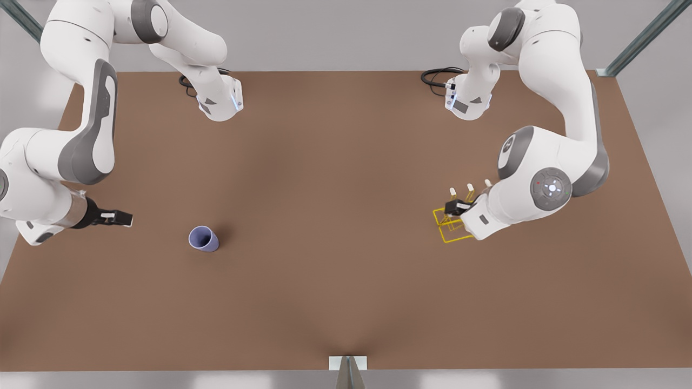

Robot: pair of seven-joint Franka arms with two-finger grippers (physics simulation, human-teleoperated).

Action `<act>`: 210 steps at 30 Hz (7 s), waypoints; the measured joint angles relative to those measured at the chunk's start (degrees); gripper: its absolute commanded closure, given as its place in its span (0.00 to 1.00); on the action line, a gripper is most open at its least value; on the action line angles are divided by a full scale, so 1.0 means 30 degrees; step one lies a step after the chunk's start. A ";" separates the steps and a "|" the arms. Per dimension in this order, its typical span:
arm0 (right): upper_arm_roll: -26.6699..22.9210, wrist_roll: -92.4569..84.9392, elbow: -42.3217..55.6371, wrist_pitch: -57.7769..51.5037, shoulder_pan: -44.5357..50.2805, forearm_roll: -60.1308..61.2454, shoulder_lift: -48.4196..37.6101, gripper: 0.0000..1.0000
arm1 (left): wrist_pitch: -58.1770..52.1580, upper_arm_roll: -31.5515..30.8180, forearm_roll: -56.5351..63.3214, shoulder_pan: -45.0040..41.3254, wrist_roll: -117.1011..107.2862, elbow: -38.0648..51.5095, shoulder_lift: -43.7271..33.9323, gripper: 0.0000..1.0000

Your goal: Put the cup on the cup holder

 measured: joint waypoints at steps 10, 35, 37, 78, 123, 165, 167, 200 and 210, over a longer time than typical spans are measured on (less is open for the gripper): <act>0.0000 -0.0468 -0.0009 0.0373 -0.0116 0.0081 0.0041 0.00 | 0.0124 0.0275 0.0481 -0.0092 0.0128 -0.1582 -0.0538 0.00; 0.0131 0.2303 -0.7811 0.9871 0.4094 0.0502 0.2705 0.00 | 0.2325 0.0398 0.0564 -0.0904 -0.0060 -0.1995 -0.0129 0.00; 0.0107 0.2615 -0.8159 1.0261 0.4069 0.0477 0.2726 0.00 | 0.2315 0.0377 0.0548 -0.0910 -0.0065 -0.1977 -0.0153 0.00; 0.4133 1.2003 0.4257 1.3308 1.0218 2.2100 1.4615 0.73 | 0.4120 0.1635 -0.0463 -0.3917 -1.7003 -0.1649 0.0884 0.00; 0.3184 0.4117 -0.4917 0.3088 -0.1613 0.0085 -0.3839 0.00 | 1.2946 0.1946 0.5150 -0.9327 -4.5860 -0.1840 0.8115 0.00; 0.3126 0.2291 -0.4917 0.2655 -0.1673 0.0115 -0.3796 0.00 | 0.4372 0.2018 1.1629 -1.0278 -4.6086 -0.1178 0.6170 0.22; 0.3126 0.2252 -0.4917 0.2654 -0.1681 0.0115 -0.3780 0.00 | 0.2203 0.2036 1.3391 -1.0998 -4.5878 -0.1132 0.6164 0.22; 0.3109 0.1965 -0.4917 0.2695 -0.1747 0.0119 -0.3737 0.00 | -0.3241 0.2409 2.5793 -1.4359 -4.6539 -1.8149 0.0936 0.22; 0.3100 0.1989 -0.4888 0.2699 -0.1757 0.0118 -0.3702 0.00 | -0.2067 0.2409 2.6535 -1.3852 -4.7720 -1.9453 -0.0186 0.22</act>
